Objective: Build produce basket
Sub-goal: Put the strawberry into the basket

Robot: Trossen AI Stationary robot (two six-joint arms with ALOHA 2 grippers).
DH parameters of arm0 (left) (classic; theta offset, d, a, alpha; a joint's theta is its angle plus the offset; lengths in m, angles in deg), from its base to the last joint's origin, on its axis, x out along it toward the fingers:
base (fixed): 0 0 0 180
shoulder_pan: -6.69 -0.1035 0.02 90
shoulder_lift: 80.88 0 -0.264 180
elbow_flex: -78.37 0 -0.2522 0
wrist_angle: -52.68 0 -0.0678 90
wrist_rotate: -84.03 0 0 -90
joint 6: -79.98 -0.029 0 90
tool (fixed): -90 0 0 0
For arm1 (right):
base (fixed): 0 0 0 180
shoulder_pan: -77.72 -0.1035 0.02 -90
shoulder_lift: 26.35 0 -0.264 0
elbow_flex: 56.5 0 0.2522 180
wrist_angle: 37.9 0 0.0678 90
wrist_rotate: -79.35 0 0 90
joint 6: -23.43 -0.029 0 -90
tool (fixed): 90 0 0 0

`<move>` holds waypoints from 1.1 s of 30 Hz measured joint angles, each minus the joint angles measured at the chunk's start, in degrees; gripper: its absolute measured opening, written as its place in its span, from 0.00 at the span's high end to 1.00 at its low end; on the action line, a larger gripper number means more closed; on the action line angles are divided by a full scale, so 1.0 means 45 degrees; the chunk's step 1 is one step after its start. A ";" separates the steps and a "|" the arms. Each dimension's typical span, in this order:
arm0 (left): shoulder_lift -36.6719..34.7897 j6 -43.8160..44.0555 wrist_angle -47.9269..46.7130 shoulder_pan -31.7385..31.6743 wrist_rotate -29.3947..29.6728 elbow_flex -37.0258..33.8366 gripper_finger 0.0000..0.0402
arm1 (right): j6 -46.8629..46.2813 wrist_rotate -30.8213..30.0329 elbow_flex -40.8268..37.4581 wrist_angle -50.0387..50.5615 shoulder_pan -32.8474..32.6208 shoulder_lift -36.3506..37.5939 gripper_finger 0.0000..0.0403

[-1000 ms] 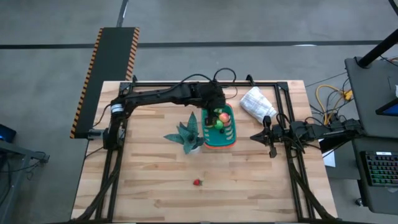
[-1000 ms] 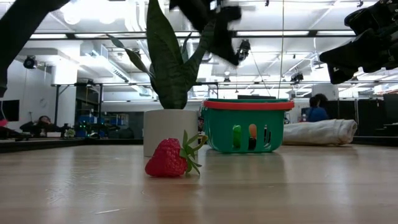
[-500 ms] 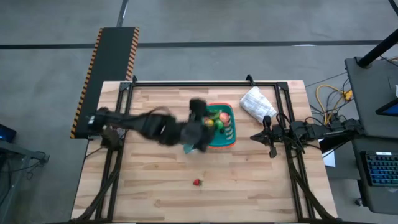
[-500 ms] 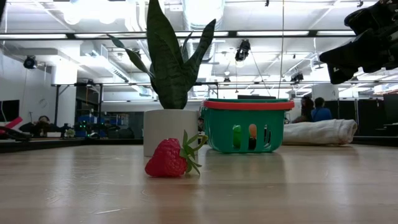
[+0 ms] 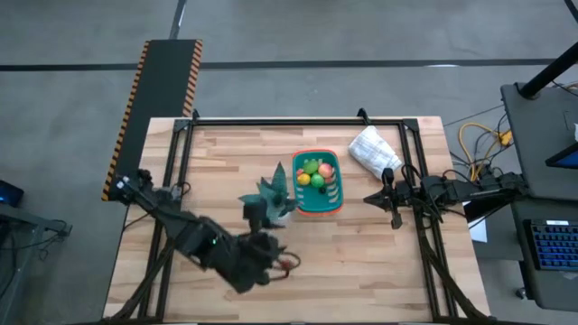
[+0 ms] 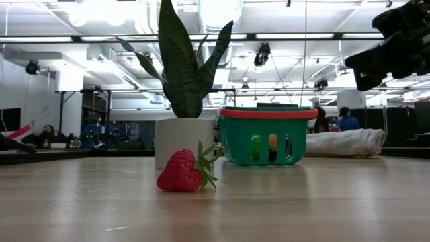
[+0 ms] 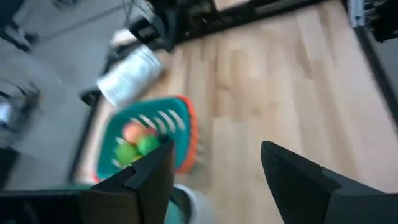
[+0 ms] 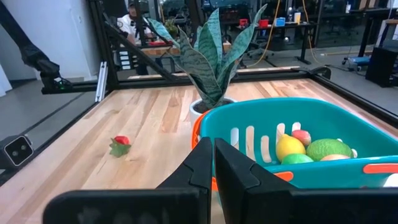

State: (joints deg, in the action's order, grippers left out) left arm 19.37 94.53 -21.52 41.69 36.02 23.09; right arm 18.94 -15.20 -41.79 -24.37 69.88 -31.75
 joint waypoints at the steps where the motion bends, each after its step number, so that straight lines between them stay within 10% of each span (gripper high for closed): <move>1: 0.0000 0.0558 -0.0004 0.0196 -0.0024 -0.0255 0.45 | 0.0000 0.0000 0.0000 0.0000 0.0001 -0.0004 0.98; 15: 0.0024 0.6635 0.4529 0.1509 -0.0183 -0.5948 0.45 | 0.0000 0.0000 0.0000 0.0000 -0.0002 -0.0004 0.98; 33: 0.0024 0.6100 0.9400 0.1487 -0.0605 -1.0083 0.45 | 0.0000 0.0000 0.0000 0.0000 0.0001 -0.0004 0.98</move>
State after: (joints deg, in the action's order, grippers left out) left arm 19.48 121.98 20.78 48.38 33.29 -22.28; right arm 18.94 -15.20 -41.79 -24.37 69.89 -31.76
